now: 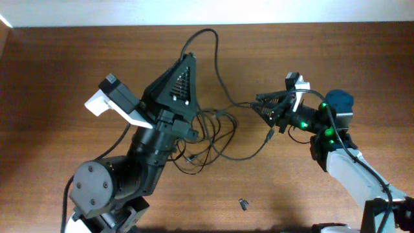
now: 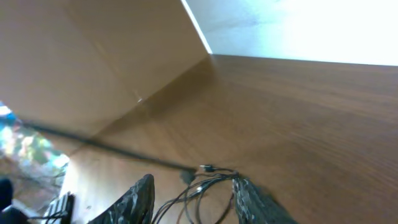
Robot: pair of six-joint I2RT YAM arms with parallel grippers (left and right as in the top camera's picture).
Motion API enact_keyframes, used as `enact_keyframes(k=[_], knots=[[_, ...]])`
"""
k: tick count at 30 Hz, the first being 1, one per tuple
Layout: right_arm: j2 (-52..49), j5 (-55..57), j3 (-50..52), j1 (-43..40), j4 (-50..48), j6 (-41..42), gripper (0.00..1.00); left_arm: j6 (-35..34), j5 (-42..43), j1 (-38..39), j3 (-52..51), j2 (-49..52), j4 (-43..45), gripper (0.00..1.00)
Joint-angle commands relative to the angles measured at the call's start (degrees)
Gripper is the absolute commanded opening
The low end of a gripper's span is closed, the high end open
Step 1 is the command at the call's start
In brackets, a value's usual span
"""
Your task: Untangle cables
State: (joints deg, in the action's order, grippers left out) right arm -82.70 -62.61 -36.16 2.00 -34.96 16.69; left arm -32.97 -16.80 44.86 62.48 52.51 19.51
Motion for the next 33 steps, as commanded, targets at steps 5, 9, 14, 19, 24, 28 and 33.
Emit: enact_keyframes(k=[5,9,14,19,24,28,33], knots=[[-0.17,-7.67,-0.50,0.66,-4.83,0.07,0.43,0.70,-3.37,-0.02,0.55,0.68,0.44,0.00],[-0.17,-5.57,-0.50,4.50,-5.01,-3.10,0.48,-2.40,-1.99,-0.02,0.55,2.80,1.29,0.00],[-0.17,1.77,-0.50,6.67,-4.96,-2.93,0.49,-2.40,4.15,-0.02,0.55,4.33,3.34,0.00],[-0.17,6.27,-0.50,6.73,-4.72,-2.93,0.49,-5.38,8.79,-0.02,0.55,4.37,3.89,0.00],[-0.17,12.09,-0.50,6.73,-4.66,-2.93,0.49,-6.93,11.56,-0.02,0.55,4.37,4.55,0.00],[-0.20,16.81,-0.50,6.73,-3.34,-2.93,0.49,-6.91,11.65,-0.02,0.55,4.37,6.03,0.00],[-0.24,17.22,-0.50,6.73,-2.84,-2.93,0.49,-6.91,11.69,-0.02,0.55,4.37,7.93,0.00]])
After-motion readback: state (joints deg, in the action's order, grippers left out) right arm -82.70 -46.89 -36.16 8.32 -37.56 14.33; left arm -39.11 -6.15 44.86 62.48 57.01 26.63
